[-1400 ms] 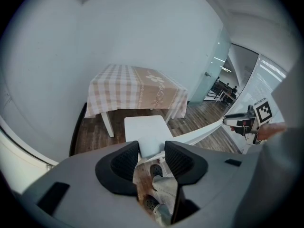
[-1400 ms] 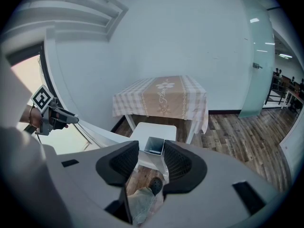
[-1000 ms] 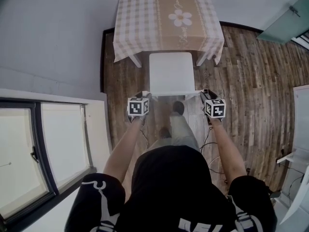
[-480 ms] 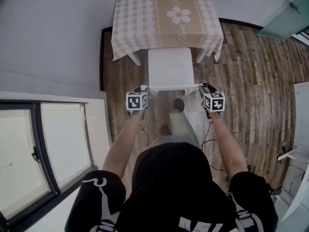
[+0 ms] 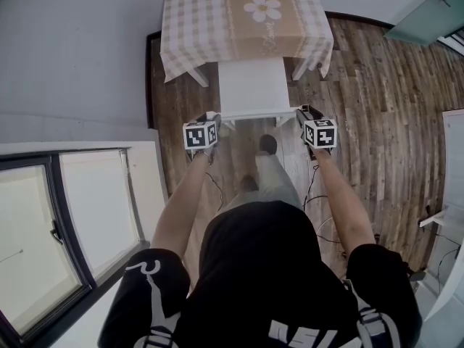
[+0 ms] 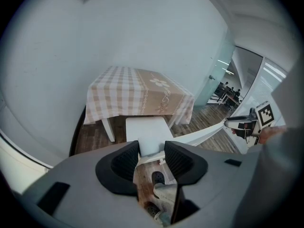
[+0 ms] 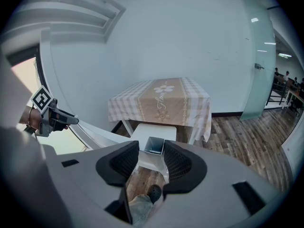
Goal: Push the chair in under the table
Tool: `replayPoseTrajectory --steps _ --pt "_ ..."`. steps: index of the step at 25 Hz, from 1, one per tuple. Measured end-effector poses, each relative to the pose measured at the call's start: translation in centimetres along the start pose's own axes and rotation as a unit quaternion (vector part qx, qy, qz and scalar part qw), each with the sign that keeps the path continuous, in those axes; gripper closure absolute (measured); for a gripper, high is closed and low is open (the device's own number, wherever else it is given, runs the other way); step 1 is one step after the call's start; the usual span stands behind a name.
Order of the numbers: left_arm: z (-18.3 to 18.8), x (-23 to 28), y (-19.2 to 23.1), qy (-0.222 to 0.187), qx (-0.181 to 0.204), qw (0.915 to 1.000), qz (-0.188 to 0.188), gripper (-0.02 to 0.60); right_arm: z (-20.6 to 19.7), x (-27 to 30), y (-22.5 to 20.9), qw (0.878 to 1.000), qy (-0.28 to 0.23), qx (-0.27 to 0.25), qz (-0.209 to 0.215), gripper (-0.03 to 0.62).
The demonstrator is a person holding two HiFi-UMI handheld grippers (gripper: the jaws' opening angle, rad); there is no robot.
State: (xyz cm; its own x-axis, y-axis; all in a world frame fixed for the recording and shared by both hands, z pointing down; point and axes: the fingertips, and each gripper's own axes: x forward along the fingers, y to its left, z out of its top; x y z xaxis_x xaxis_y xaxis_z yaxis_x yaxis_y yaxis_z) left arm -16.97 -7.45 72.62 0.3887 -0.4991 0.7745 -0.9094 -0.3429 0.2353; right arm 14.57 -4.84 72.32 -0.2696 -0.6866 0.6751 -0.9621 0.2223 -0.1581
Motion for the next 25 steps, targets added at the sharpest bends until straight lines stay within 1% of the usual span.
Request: replayPoseTrajectory --steps 25 --pt "4.2 3.0 1.7 -0.007 -0.017 0.9998 0.002 0.405 3.6 3.8 -1.5 1.000 0.002 0.001 0.006 0.424"
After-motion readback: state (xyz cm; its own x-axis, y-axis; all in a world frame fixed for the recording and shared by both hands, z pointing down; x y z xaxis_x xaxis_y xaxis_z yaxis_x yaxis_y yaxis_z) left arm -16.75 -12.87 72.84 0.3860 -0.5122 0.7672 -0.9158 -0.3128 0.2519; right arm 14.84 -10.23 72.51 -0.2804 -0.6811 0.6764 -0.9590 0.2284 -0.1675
